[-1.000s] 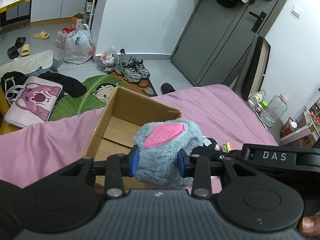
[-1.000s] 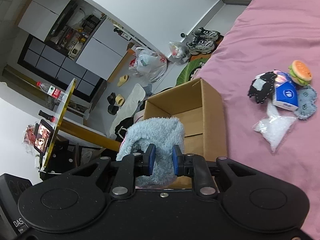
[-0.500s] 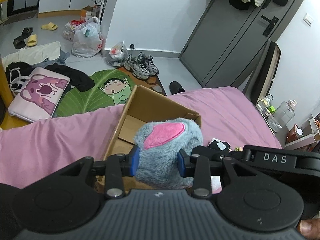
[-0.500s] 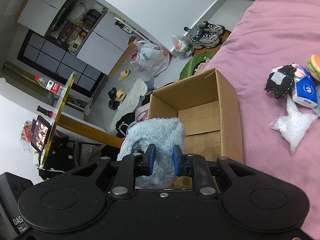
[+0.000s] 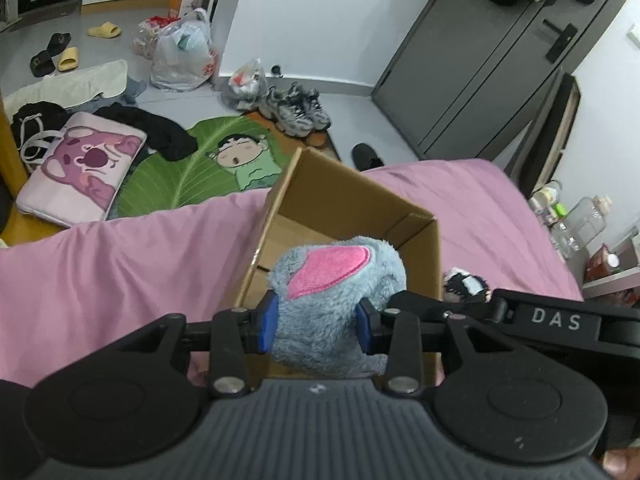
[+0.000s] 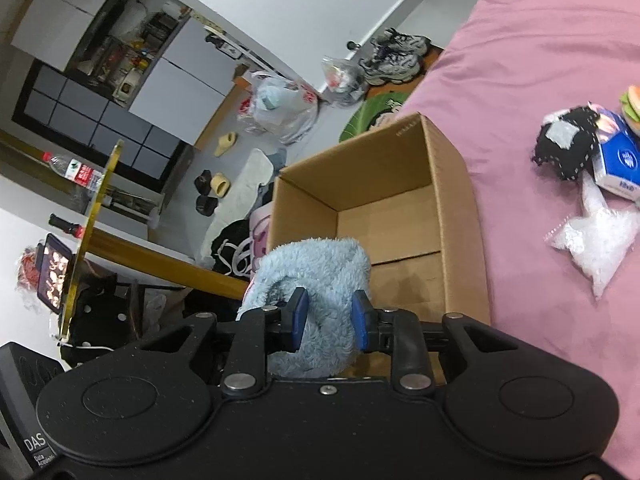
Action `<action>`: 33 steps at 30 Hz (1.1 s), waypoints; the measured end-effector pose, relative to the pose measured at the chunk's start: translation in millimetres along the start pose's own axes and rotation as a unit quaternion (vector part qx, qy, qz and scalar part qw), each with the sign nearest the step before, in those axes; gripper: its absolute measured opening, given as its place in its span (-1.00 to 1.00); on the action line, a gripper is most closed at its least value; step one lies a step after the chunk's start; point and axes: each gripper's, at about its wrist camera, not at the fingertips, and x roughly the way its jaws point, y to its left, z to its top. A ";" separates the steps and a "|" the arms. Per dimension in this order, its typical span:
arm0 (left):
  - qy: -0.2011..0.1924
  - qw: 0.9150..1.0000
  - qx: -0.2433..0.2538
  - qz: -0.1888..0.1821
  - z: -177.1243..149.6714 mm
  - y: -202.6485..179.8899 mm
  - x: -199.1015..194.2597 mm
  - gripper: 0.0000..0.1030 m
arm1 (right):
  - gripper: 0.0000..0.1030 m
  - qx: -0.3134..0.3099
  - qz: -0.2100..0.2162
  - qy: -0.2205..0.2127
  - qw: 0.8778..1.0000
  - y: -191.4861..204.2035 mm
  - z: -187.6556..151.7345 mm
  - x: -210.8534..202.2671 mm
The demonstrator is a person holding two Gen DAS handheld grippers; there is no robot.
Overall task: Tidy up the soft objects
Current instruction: 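Carry the grey plush into the cardboard box and open the left gripper, then withdraw the left gripper from the box toward the clear plastic bag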
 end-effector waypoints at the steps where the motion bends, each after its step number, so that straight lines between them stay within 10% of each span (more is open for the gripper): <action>1: 0.004 1.000 -0.002 0.004 0.4 1.5 2.0 -0.23 | -0.46 -0.002 -0.003 0.000 1.000 0.1 -0.6 0.3; 9: 0.006 1.000 -0.007 0.015 5.1 6.3 0.2 -0.07 | 0.07 -0.006 -0.018 -0.011 1.000 3.3 1.0 -5.8; 19: -0.022 0.999 0.001 0.031 7.5 -2.6 -23.9 0.30 | 0.11 -0.016 -0.033 -0.021 0.999 4.6 -1.8 -28.8; 33: -0.035 0.997 0.029 0.057 2.8 -35.7 -54.1 0.61 | 0.72 -0.068 -0.065 -0.048 0.994 9.8 -5.0 -76.0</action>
